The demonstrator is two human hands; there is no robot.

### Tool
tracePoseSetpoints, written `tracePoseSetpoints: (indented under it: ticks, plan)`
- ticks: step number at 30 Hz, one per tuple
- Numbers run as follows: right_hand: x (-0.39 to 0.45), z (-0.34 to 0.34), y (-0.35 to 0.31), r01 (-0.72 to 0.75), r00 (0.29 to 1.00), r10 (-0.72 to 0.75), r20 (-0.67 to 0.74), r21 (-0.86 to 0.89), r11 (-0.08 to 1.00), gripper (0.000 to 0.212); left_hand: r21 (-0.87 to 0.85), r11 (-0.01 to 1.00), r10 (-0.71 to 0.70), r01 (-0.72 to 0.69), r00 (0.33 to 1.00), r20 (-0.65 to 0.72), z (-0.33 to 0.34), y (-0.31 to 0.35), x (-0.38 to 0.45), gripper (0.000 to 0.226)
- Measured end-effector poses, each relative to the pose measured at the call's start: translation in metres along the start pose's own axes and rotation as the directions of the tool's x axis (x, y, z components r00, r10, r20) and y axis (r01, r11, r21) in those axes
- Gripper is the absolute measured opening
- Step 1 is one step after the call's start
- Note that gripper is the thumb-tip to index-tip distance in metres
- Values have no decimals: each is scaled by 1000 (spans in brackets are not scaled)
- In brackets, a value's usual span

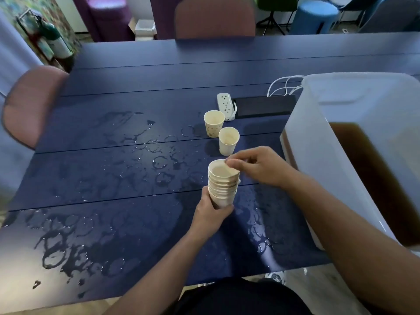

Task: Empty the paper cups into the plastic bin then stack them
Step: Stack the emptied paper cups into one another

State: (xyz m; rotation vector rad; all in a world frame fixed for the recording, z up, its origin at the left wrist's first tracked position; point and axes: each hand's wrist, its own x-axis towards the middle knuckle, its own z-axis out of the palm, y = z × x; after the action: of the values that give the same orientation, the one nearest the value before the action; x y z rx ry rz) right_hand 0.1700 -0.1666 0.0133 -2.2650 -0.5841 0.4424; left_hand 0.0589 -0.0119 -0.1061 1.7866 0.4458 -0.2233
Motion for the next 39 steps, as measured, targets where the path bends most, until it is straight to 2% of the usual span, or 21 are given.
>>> tracePoseSetpoints:
  ticks: [3, 5, 7, 10, 12, 15, 19, 26, 29, 31, 35, 39]
  plan:
    - [32, 5, 11, -60, 974, 43, -224, -69, 996, 24, -14, 1000, -5, 5, 1000, -22, -10, -3, -1, 55]
    - [52, 11, 21, -107, 954, 61, -295, -143, 984, 27, -20, 1000, -13, 12, 999, -34, -16, -5, -3, 53]
    - [68, 17, 28, -137, 951, 65, -302, -224, 965, 37, -23, 999, -26, 25, 999, -44, -21, -7, -6, 52]
    - [87, 26, 37, -184, 969, 112, -222, -339, 923, 47, -21, 998, -55, 54, 997, -51, -29, -12, -11, 52]
    - [95, 34, 44, -226, 968, 160, -191, -407, 885, 43, -20, 997, -72, 71, 996, -61, -34, -16, -14, 53]
    - [98, 45, 52, -254, 960, 157, -233, -478, 841, 30, -22, 996, -93, 91, 992, -81, -40, -22, -16, 54]
    - [93, 49, 58, -237, 943, 97, -318, -438, 867, 22, -26, 995, -100, 97, 989, -107, -45, -28, -17, 53]
    - [72, 43, 65, -209, 933, 57, -355, -406, 890, 27, -15, 997, -79, 78, 994, -80, -38, -27, -13, 56]
    - [60, 36, 70, -262, 873, 73, -483, -336, 905, 26, -2, 998, -68, 68, 996, -54, -32, -23, -10, 55]
    - [52, 31, 70, -248, 830, 70, -554, -253, 935, 26, 11, 998, -61, 62, 998, -30, -28, -21, -8, 55]
    - [36, 20, 52, -151, 763, 28, -646, -136, 979, 24, 29, 998, -49, 49, 999, 12, -21, -17, -4, 56]
    - [15, 6, 21, 4, 709, -31, -705, -39, 999, 23, 39, 999, -38, 37, 998, 44, -8, -14, -2, 53]
